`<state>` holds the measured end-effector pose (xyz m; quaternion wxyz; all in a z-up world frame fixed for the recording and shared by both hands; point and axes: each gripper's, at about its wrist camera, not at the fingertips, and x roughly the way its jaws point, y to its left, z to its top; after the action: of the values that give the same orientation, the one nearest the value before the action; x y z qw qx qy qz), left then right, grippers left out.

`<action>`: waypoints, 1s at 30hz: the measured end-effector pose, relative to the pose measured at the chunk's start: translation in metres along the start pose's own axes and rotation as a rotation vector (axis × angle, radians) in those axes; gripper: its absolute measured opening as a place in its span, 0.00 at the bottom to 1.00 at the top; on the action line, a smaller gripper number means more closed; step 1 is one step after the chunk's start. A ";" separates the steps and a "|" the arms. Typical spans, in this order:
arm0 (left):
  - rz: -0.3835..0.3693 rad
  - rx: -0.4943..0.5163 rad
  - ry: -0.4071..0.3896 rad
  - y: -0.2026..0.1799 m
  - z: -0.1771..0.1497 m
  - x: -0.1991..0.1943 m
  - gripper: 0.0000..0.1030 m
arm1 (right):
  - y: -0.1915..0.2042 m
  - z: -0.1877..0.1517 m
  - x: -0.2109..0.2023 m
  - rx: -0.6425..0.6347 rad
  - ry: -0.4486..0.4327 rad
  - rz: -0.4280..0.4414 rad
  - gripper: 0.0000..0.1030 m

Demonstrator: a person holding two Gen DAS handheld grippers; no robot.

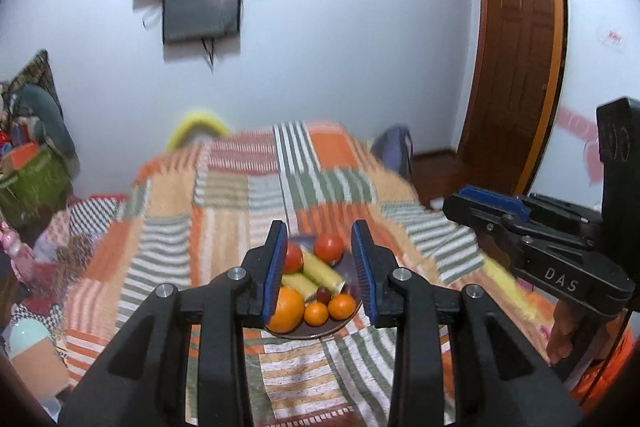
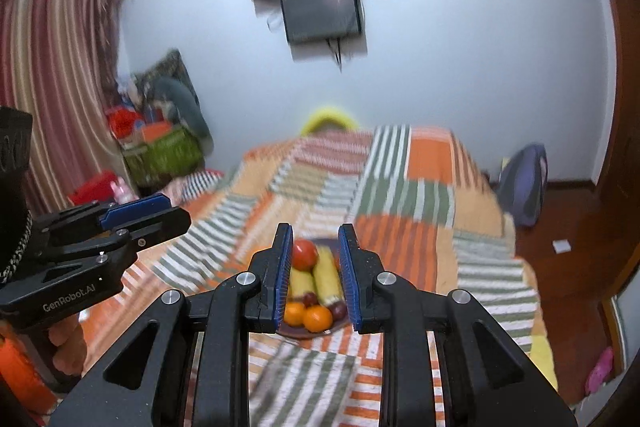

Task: Organize fruits

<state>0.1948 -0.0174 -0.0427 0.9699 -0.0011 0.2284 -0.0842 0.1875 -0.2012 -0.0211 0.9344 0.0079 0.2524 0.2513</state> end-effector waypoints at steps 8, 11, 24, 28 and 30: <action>0.008 -0.032 -0.166 -0.010 0.013 -0.089 0.37 | 0.034 0.009 -0.065 -0.024 -0.151 0.010 0.22; 0.028 -0.039 -0.227 -0.013 0.011 -0.113 0.56 | 0.041 0.007 -0.079 -0.026 -0.188 0.005 0.38; 0.084 -0.046 -0.312 -0.017 -0.002 -0.153 0.91 | 0.063 0.001 -0.100 -0.052 -0.275 -0.076 0.81; 0.110 -0.039 -0.332 -0.017 -0.007 -0.159 0.96 | 0.066 0.000 -0.102 -0.049 -0.295 -0.119 0.96; 0.113 -0.039 -0.332 -0.017 -0.008 -0.161 0.98 | 0.065 0.000 -0.104 -0.035 -0.310 -0.133 1.00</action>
<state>0.0468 -0.0072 0.0219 0.9973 -0.0211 0.0665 -0.0236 0.0794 -0.1933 0.0367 0.9767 0.0133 0.1008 0.1890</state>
